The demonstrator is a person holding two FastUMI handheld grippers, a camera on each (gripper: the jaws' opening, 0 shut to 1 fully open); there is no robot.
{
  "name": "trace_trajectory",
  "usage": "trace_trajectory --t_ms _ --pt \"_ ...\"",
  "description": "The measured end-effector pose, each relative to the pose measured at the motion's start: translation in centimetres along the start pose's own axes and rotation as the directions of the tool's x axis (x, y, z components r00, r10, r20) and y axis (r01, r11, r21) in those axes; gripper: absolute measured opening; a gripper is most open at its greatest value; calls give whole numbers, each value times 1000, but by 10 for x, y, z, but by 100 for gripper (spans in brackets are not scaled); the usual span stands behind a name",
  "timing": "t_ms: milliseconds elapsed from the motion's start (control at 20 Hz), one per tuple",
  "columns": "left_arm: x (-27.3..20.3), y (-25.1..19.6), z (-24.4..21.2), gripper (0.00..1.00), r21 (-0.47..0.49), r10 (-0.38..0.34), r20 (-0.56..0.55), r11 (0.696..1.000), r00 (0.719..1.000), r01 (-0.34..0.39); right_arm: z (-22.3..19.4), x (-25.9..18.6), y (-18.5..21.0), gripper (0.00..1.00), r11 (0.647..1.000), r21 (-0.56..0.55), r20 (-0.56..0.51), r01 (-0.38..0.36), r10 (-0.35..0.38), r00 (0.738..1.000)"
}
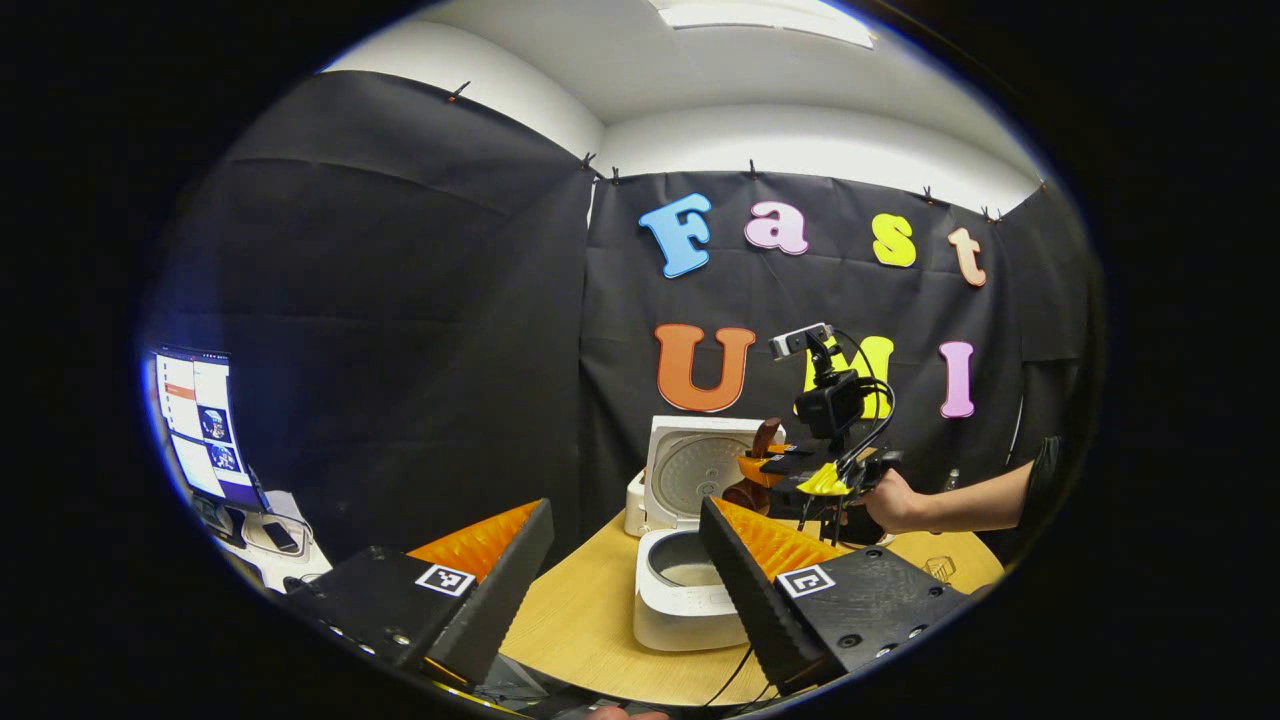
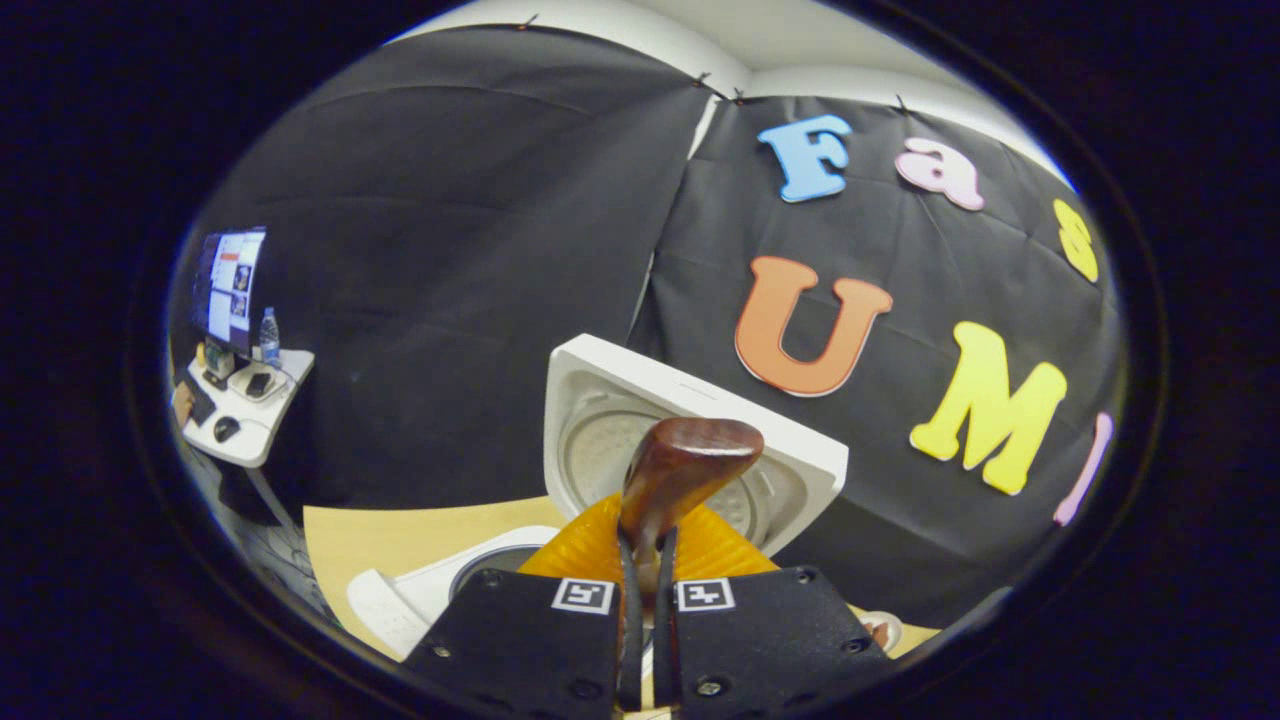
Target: Close the left gripper, press the button to open the rice cooker; take a wooden spoon from the chopstick holder with the right hand, scoop a spoonful of rice and pour it into the rice cooker, then put the wooden spoon back into the chopstick holder.
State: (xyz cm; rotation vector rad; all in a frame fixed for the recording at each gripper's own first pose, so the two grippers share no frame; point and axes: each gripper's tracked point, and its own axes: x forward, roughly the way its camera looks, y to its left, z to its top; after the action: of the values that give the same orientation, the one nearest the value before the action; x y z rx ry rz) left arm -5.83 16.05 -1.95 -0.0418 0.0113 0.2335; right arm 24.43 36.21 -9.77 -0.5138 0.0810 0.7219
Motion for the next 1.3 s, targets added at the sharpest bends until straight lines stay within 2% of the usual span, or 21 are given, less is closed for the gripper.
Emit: trace_trajectory --t_ms 100,150,200,500,700,850,1000,1200,1300 --pt "-3 -1 0 94 -5 4 1 1000 1000 -4 4 -3 6 10 999 -40 15 -7 8 1000" --pt "-3 -1 0 94 -8 4 0 1000 1000 -4 5 -5 7 12 999 -39 20 -6 7 1000" --pt "-3 -2 0 94 -9 2 -1 1000 1000 -2 5 -6 6 10 1000 -20 23 -2 3 1000" --pt "-3 -5 1 94 -2 -14 1 1000 1000 14 12 -19 -7 10 990 140 28 9 -13 1000" --pt "-4 -10 3 95 -7 -50 -2 999 999 50 15 -36 -27 10 954 298 27 14 -23 999" --pt "-8 -16 4 94 -5 -100 -3 995 995 100 14 -59 -49 10 883 470 27 0 -14 1000" --pt "-11 -22 1 94 -4 -179 1 984 984 179 9 -88 -80 10 798 602 32 17 -46 998" --pt "-10 -26 -17 94 13 -263 -18 965 965 263 -17 -139 -125 10 666 744 17 55 -100 995" --pt "-14 -31 -17 94 -4 -307 -29 952 951 307 -36 -167 -151 10 629 772 7 89 -148 989"
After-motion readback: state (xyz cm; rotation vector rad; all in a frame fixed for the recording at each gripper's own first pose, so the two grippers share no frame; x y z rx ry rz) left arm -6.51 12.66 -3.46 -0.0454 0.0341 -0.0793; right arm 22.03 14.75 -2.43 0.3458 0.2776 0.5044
